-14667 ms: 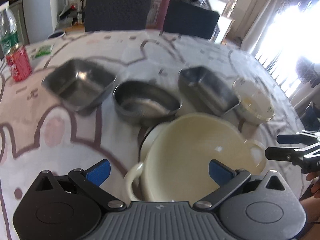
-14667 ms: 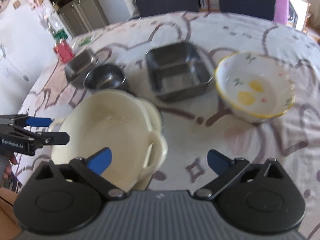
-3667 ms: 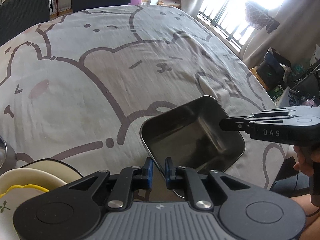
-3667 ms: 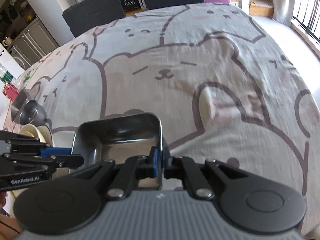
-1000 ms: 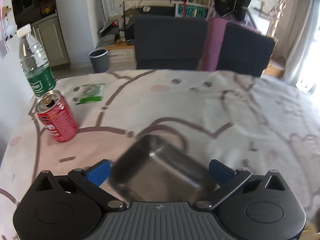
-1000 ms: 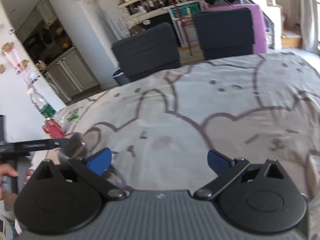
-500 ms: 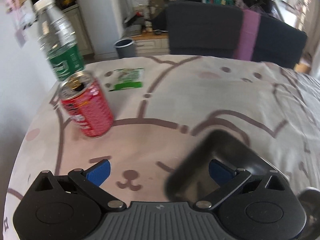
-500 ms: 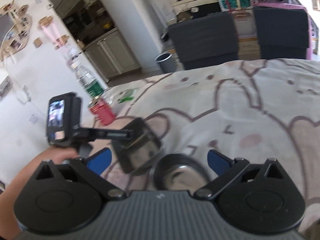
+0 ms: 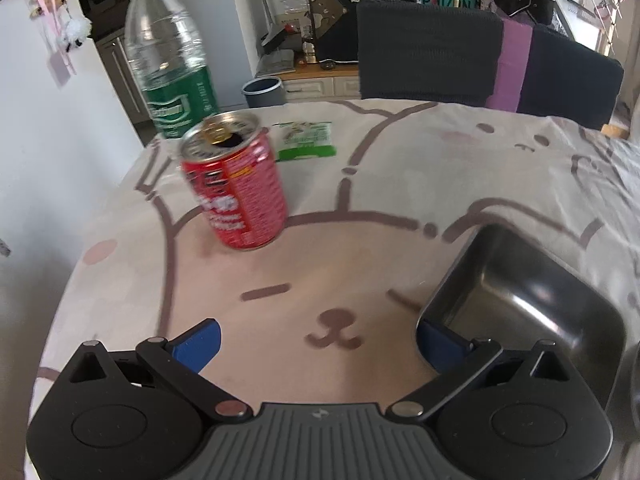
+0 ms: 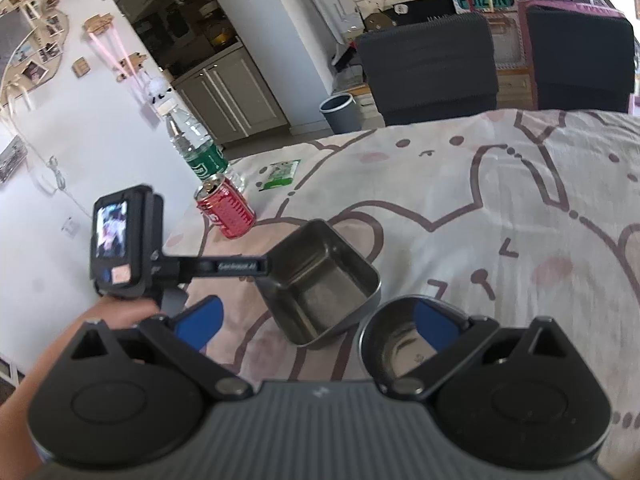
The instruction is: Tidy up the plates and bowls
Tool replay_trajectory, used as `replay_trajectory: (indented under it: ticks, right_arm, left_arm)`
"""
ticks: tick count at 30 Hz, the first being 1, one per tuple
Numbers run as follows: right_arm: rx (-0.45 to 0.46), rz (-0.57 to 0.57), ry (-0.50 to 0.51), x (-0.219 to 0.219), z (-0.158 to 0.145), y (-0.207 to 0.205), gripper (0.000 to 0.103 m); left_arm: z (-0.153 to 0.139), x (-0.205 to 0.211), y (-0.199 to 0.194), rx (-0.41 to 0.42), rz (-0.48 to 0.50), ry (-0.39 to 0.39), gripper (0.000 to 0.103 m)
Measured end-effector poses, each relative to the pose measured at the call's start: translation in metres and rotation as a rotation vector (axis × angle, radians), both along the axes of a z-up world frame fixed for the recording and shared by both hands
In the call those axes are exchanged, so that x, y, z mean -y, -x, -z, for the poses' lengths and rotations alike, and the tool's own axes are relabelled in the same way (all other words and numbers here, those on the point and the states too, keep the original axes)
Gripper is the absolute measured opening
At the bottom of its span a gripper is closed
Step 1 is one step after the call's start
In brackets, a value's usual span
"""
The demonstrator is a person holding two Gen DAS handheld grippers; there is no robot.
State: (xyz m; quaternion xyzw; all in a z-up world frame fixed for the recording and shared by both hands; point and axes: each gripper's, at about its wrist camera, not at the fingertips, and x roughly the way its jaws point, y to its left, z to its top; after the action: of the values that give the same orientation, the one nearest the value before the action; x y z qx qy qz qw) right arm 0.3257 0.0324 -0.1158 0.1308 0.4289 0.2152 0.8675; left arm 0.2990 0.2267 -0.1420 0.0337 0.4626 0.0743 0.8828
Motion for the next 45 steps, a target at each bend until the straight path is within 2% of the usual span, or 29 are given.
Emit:
replay_trajectory:
  ticks: [4, 8, 10, 12, 14, 16, 18, 21, 23, 25, 27, 30, 32, 34, 38, 45]
  right_arm:
    - [-0.028, 0.008, -0.008, -0.008, 0.011, -0.005, 0.103]
    - [-0.067, 0.021, -0.01, -0.019, 0.021, -0.009, 0.1]
    - [-0.077, 0.02, -0.007, -0.025, 0.025, -0.012, 0.095]
    - [-0.077, 0.017, 0.004, -0.03, 0.029, -0.016, 0.081]
    - [-0.071, 0.021, 0.024, -0.035, 0.03, -0.021, 0.071]
    - [-0.059, 0.031, 0.043, -0.04, 0.032, -0.027, 0.064]
    - [-0.048, 0.023, 0.043, -0.044, 0.035, -0.036, 0.048]
    - [-0.035, 0.039, 0.062, -0.05, 0.039, -0.049, 0.04]
    - [-0.03, 0.049, 0.077, -0.055, 0.045, -0.06, 0.036]
    - [-0.042, 0.052, 0.086, -0.06, 0.051, -0.068, 0.033]
    - [-0.057, 0.049, 0.08, -0.064, 0.057, -0.075, 0.026]
    - [-0.054, 0.024, 0.094, -0.073, 0.062, -0.081, 0.024]
    - [-0.049, 0.018, 0.122, -0.076, 0.064, -0.082, 0.02]
    - [-0.046, 0.018, 0.128, -0.078, 0.066, -0.083, 0.014]
    - [-0.031, 0.007, 0.15, -0.079, 0.067, -0.085, 0.005]
    - [-0.026, -0.024, 0.132, -0.068, 0.066, -0.082, 0.005]
  left_arm:
    - [0.001, -0.011, 0.012, -0.005, 0.018, -0.012, 0.103]
    - [-0.001, -0.017, 0.022, -0.032, 0.091, 0.003, 0.103]
    - [-0.003, -0.018, 0.026, -0.051, 0.129, -0.009, 0.102]
    - [-0.005, -0.02, 0.032, -0.061, 0.158, 0.013, 0.101]
    - [-0.007, -0.024, 0.035, -0.067, 0.168, 0.075, 0.093]
    - [-0.007, -0.032, 0.037, -0.067, 0.141, 0.174, 0.081]
    - [-0.008, -0.041, 0.037, -0.051, 0.092, 0.271, 0.074]
    - [-0.01, -0.053, 0.037, -0.032, 0.008, 0.395, 0.064]
    - [-0.01, -0.059, 0.036, -0.029, -0.036, 0.467, 0.062]
    - [-0.011, -0.06, 0.036, -0.02, -0.053, 0.5, 0.056]
    - [-0.01, -0.06, 0.034, -0.015, -0.064, 0.519, 0.05]
    - [-0.006, -0.059, 0.032, -0.024, -0.068, 0.529, 0.042]
    - [-0.003, -0.056, 0.031, -0.035, -0.062, 0.531, 0.033]
    - [-0.002, -0.054, 0.03, -0.044, -0.052, 0.54, 0.008]
    - [-0.005, -0.046, 0.031, -0.044, -0.028, 0.496, 0.006]
    - [-0.021, -0.035, 0.041, -0.015, -0.015, 0.471, 0.005]
